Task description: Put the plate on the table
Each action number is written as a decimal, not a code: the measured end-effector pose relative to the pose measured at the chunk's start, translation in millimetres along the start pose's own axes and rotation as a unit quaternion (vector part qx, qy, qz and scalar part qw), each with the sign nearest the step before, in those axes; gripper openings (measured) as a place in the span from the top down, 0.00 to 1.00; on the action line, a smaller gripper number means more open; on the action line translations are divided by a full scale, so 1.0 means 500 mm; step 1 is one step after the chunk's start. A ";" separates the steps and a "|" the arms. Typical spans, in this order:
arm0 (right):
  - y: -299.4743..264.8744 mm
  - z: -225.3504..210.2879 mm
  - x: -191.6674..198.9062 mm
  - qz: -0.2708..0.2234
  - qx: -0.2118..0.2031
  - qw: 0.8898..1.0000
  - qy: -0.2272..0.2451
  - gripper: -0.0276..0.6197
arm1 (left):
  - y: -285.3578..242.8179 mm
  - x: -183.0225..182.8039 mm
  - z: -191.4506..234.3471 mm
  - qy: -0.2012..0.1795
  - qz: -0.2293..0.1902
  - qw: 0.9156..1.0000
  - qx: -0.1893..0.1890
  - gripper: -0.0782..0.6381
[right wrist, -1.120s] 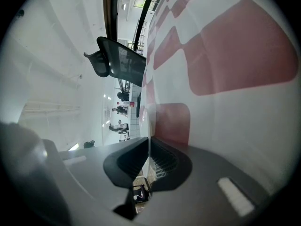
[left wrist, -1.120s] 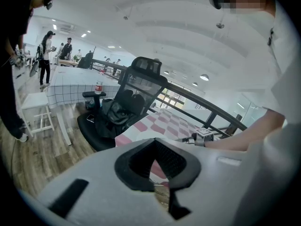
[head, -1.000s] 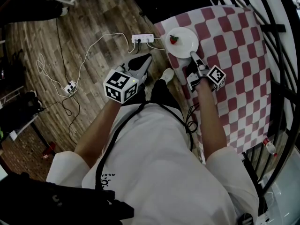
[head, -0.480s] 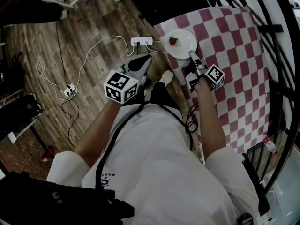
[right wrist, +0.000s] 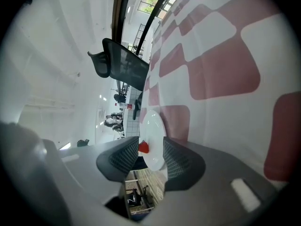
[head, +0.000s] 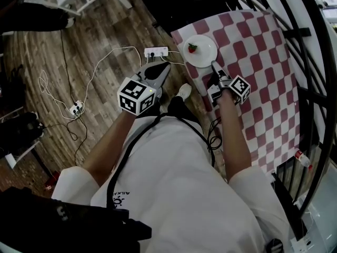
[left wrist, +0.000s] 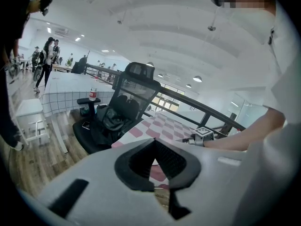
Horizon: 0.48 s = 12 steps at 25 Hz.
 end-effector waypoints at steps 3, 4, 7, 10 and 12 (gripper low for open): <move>0.016 0.008 0.010 -0.008 -0.004 1.000 0.000 0.72 | 0.009 -0.006 -0.002 -0.007 -0.002 1.000 0.006 0.88; 0.022 0.011 0.013 -0.011 -0.006 1.000 0.000 0.72 | 0.012 -0.007 -0.003 -0.010 -0.002 1.000 0.008 0.88; 0.040 0.026 0.024 -0.021 -0.017 1.000 0.008 0.74 | 0.021 -0.012 -0.007 -0.017 -0.003 1.000 0.016 0.89; 0.064 0.046 0.041 -0.031 -0.028 0.999 0.023 0.83 | 0.029 -0.017 -0.012 -0.023 -0.002 0.999 0.024 0.89; 0.086 0.059 0.050 -0.043 -0.036 0.998 0.036 0.91 | 0.030 -0.024 -0.016 -0.028 -0.002 0.999 0.033 0.88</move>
Point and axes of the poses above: the fingertips, and each gripper's own axes: y backward along the fingers, z to its left, x out of its underside, the point moved 7 cm from there along y, backward along the fingers, and after that the axes turned 11 degrees about x, right-handed, at the moved point
